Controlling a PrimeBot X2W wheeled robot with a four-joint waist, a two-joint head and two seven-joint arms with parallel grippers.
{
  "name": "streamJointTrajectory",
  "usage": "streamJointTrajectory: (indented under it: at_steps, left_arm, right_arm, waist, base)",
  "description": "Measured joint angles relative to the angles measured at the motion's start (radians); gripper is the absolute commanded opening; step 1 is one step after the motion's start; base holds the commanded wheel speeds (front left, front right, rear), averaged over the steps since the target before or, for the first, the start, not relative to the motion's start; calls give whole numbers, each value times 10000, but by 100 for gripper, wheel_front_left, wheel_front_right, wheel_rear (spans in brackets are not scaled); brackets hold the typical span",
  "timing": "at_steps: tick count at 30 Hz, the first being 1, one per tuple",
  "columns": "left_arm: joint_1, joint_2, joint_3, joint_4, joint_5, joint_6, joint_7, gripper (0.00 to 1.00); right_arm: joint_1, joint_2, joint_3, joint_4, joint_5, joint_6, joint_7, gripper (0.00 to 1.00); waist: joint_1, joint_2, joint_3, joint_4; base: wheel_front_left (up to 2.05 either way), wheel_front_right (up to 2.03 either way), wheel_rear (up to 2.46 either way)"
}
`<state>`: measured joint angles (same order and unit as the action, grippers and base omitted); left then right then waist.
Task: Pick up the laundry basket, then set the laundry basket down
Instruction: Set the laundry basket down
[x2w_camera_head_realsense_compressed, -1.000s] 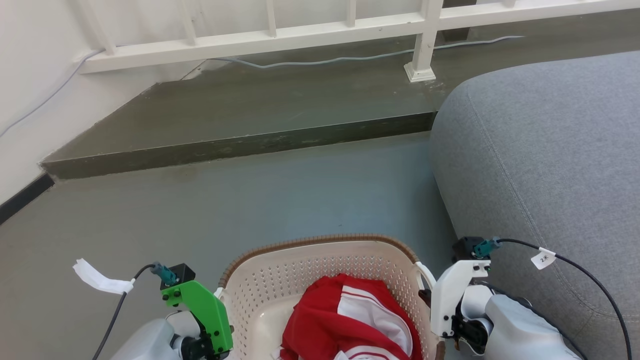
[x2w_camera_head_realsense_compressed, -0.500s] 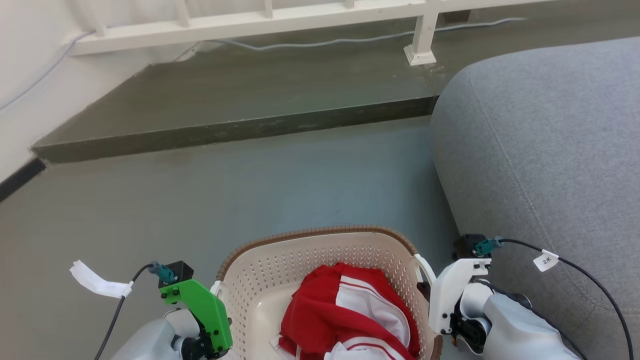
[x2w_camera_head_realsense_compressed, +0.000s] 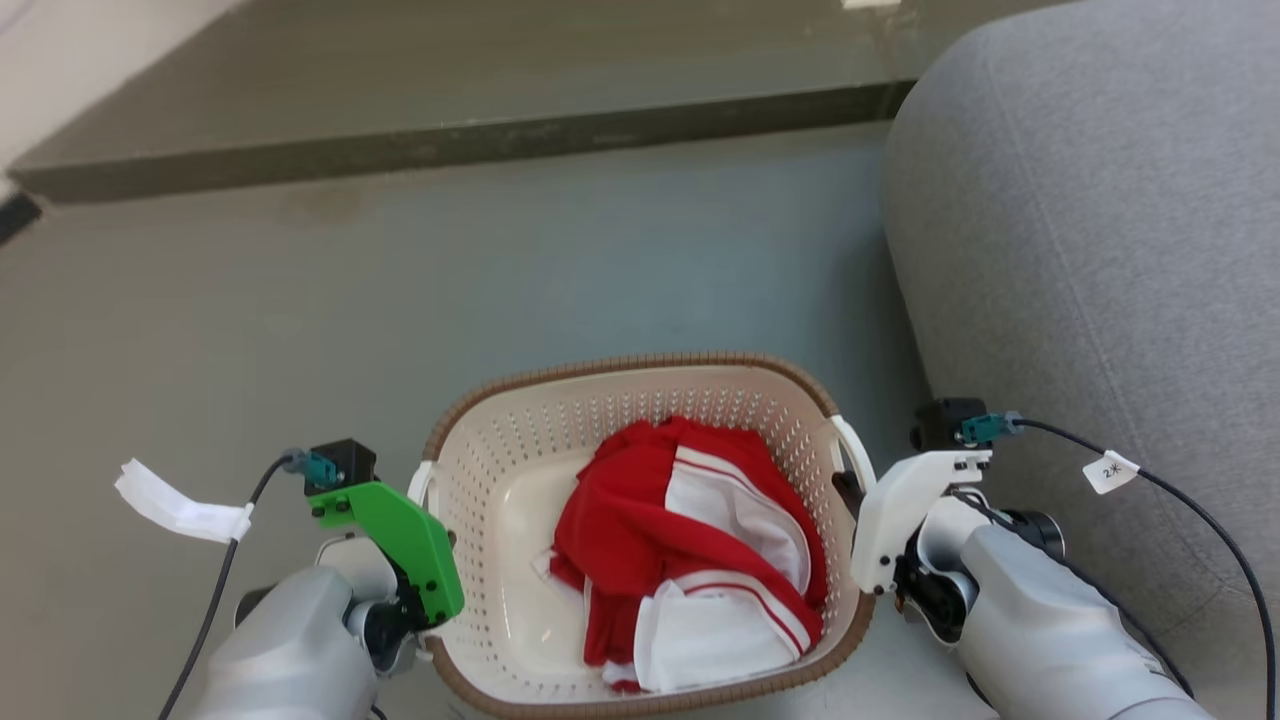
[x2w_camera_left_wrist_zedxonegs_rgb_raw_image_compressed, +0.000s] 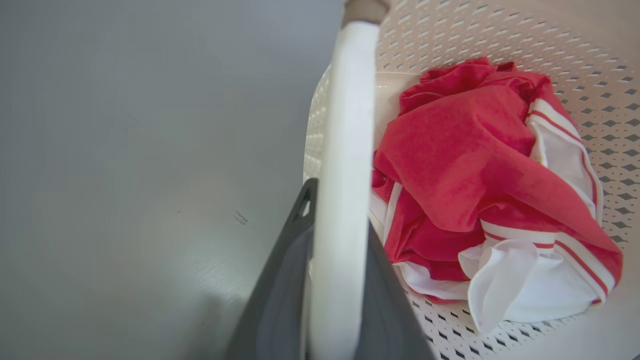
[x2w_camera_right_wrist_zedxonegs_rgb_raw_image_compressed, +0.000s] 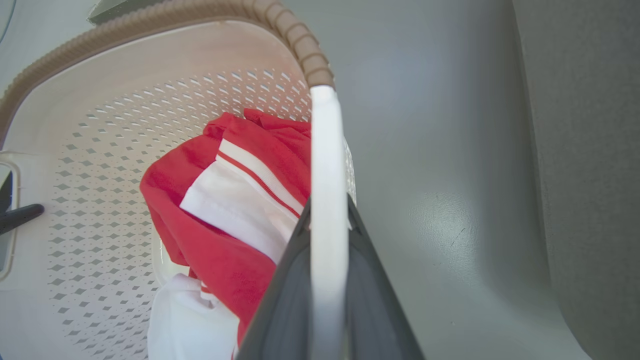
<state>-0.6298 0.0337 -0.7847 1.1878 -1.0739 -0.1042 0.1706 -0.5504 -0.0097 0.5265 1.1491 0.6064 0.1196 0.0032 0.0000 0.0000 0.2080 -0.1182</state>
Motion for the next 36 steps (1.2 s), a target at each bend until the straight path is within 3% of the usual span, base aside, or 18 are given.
streamJointTrajectory:
  at_steps: [23,36]
  left_arm:
    - [-1547,8,-209,-130,738,2,-1860,0]
    - [-2831,203,-255,-311,1099,-10,-2596,0]
  right_arm:
    - [-1522,-86,-163,-100,-182,-510,-1482,0]
    - [-2564,-138,-368,-184,-176,-589,-2050,0]
  waist:
    - [2,0,3247,322]
    - [2,0,5108,391]
  base:
    - [0,0,0]
    - [0,0,0]
